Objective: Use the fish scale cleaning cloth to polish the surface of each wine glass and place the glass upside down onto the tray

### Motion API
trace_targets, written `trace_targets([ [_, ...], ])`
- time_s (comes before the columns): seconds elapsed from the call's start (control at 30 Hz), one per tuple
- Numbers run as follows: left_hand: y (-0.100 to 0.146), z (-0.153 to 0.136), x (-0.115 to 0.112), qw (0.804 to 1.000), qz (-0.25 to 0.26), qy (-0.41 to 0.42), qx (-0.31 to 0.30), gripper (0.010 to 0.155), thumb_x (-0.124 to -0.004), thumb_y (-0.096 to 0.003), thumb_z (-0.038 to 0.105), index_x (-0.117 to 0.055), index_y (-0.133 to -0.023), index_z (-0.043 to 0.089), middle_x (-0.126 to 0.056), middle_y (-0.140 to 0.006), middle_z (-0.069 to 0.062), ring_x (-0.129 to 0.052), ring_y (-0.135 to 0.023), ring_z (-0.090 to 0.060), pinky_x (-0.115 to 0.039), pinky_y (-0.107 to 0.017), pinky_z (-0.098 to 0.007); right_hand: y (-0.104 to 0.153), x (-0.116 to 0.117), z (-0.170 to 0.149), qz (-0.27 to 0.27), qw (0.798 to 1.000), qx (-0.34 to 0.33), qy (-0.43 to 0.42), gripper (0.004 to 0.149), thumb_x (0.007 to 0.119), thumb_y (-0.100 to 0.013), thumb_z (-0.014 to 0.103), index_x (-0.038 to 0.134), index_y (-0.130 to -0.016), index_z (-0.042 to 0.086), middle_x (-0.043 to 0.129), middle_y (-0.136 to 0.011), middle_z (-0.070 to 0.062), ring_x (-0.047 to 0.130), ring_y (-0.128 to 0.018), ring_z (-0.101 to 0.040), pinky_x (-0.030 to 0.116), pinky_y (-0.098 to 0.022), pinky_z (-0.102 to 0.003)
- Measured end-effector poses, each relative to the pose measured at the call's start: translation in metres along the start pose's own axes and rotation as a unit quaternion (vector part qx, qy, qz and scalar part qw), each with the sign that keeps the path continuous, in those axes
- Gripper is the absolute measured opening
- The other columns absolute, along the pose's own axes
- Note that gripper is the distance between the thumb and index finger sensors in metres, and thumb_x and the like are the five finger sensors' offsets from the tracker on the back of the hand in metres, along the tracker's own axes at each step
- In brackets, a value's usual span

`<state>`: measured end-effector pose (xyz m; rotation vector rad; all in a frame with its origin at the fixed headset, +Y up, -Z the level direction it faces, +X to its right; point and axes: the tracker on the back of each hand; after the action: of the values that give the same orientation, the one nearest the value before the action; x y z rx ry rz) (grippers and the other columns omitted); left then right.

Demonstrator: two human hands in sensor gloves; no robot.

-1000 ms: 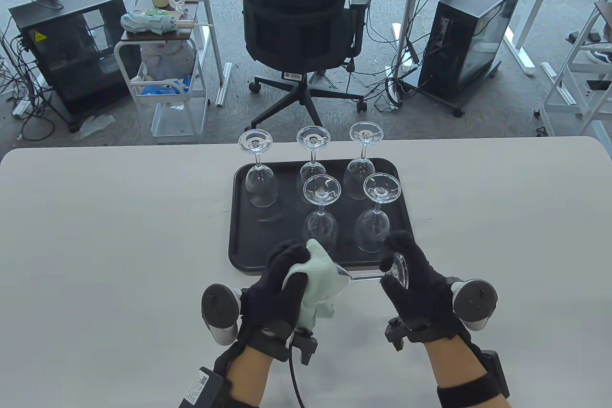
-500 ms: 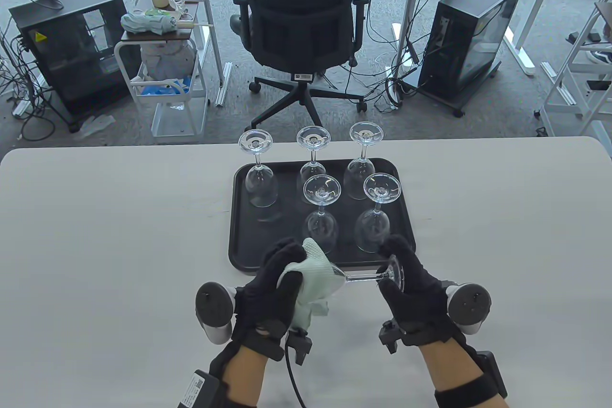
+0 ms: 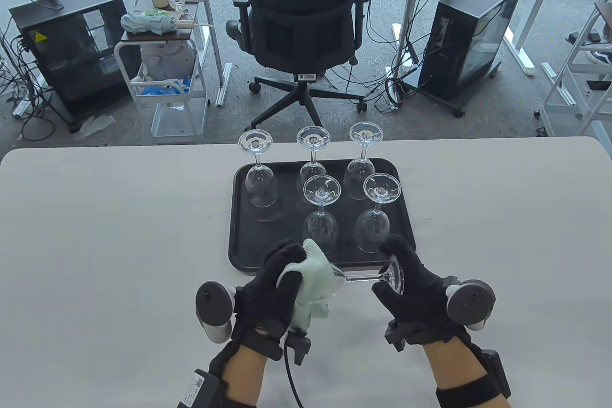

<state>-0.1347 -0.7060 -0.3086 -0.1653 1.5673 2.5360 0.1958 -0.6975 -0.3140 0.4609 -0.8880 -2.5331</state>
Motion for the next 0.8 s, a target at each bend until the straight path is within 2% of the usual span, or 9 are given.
trace_targets([
  [0.1,0.001,0.0,-0.002,1.0,0.002,0.009,0.003,0.056,-0.069,-0.0547,0.066,-0.065,-0.102,0.036,-0.055,-0.114,-0.004,-0.065,-0.098,-0.038,-0.083,-0.049,-0.059,0.0,-0.001,0.001,-0.018,1.0,0.006,-0.002,0.085,0.081,-0.043,0.07,0.04,-0.106,0.029,0.067,-0.097,-0.016,0.096,-0.049,-0.036,0.093,-0.025,-0.037],
  [0.17,0.003,0.002,-0.004,1.0,0.008,-0.021,-0.017,0.057,-0.068,-0.0539,0.067,-0.064,-0.102,0.038,-0.055,-0.114,-0.003,-0.065,-0.098,-0.036,-0.084,-0.049,-0.057,0.002,0.006,-0.008,-0.009,0.988,0.12,-0.1,0.073,0.078,-0.047,0.069,0.05,-0.104,0.032,0.07,-0.094,-0.016,0.093,-0.046,-0.034,0.089,-0.022,-0.035],
  [0.27,0.003,0.006,-0.005,0.995,0.017,-0.07,-0.066,0.057,-0.07,-0.0516,0.067,-0.065,-0.101,0.039,-0.055,-0.113,-0.002,-0.065,-0.099,-0.035,-0.082,-0.051,-0.058,0.005,0.01,-0.016,0.043,0.955,0.236,-0.176,0.076,0.069,-0.049,0.073,0.05,-0.107,0.029,0.071,-0.093,-0.019,0.092,-0.045,-0.034,0.087,-0.021,-0.036],
  [0.33,0.001,0.004,-0.003,0.996,0.006,-0.063,-0.06,0.058,-0.071,-0.0517,0.067,-0.066,-0.101,0.037,-0.056,-0.113,-0.002,-0.066,-0.098,-0.036,-0.083,-0.05,-0.058,0.004,0.009,-0.017,0.041,0.967,0.189,-0.166,0.079,0.071,-0.049,0.072,0.045,-0.109,0.026,0.067,-0.098,-0.02,0.091,-0.05,-0.039,0.088,-0.026,-0.04],
  [0.4,0.001,-0.002,0.002,0.999,0.01,-0.032,-0.03,0.057,-0.07,-0.0532,0.067,-0.065,-0.102,0.036,-0.056,-0.113,-0.003,-0.066,-0.098,-0.037,-0.084,-0.049,-0.058,0.002,0.005,-0.01,0.008,0.992,0.086,-0.097,0.082,0.076,-0.047,0.069,0.04,-0.109,0.03,0.065,-0.104,-0.019,0.094,-0.053,-0.039,0.091,-0.029,-0.043],
  [0.5,0.0,-0.009,0.004,0.999,-0.001,0.034,0.019,0.057,-0.07,-0.0542,0.066,-0.065,-0.102,0.035,-0.056,-0.113,-0.004,-0.066,-0.097,-0.038,-0.083,-0.049,-0.059,0.001,0.002,0.002,-0.01,1.0,-0.01,0.015,0.086,0.081,-0.044,0.067,0.035,-0.108,0.03,0.064,-0.103,-0.019,0.097,-0.055,-0.035,0.096,-0.031,-0.039],
  [0.57,0.0,-0.009,0.003,0.999,-0.004,0.033,0.023,0.058,-0.068,-0.0553,0.067,-0.063,-0.103,0.036,-0.055,-0.114,-0.004,-0.065,-0.098,-0.038,-0.083,-0.05,-0.058,0.001,0.003,0.002,-0.017,1.0,0.0,0.006,0.083,0.081,-0.045,0.066,0.038,-0.107,0.032,0.066,-0.098,-0.019,0.096,-0.053,-0.034,0.095,-0.029,-0.038],
  [0.73,0.001,-0.005,-0.002,0.999,0.012,-0.034,-0.036,0.058,-0.069,-0.0527,0.068,-0.064,-0.102,0.037,-0.054,-0.114,-0.002,-0.065,-0.099,-0.036,-0.082,-0.052,-0.058,0.002,0.006,-0.01,0.038,0.975,0.185,-0.117,0.077,0.072,-0.049,0.071,0.048,-0.107,0.026,0.072,-0.09,-0.022,0.095,-0.044,-0.032,0.091,-0.02,-0.035],
  [0.8,-0.001,-0.006,0.001,0.999,0.011,-0.026,-0.032,0.057,-0.07,-0.0527,0.066,-0.066,-0.101,0.037,-0.056,-0.113,-0.003,-0.066,-0.098,-0.037,-0.083,-0.051,-0.058,0.002,0.007,-0.009,0.034,0.982,0.151,-0.104,0.08,0.074,-0.048,0.07,0.044,-0.108,0.025,0.069,-0.094,-0.024,0.094,-0.049,-0.037,0.091,-0.026,-0.041],
])
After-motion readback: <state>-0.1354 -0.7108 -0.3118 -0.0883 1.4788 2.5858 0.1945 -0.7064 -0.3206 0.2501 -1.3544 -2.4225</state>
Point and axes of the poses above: the tracker on the back of each hand, its own z axis roughly to the thumb side, its own y axis roughly from the fingertips to the wrist, x = y × z
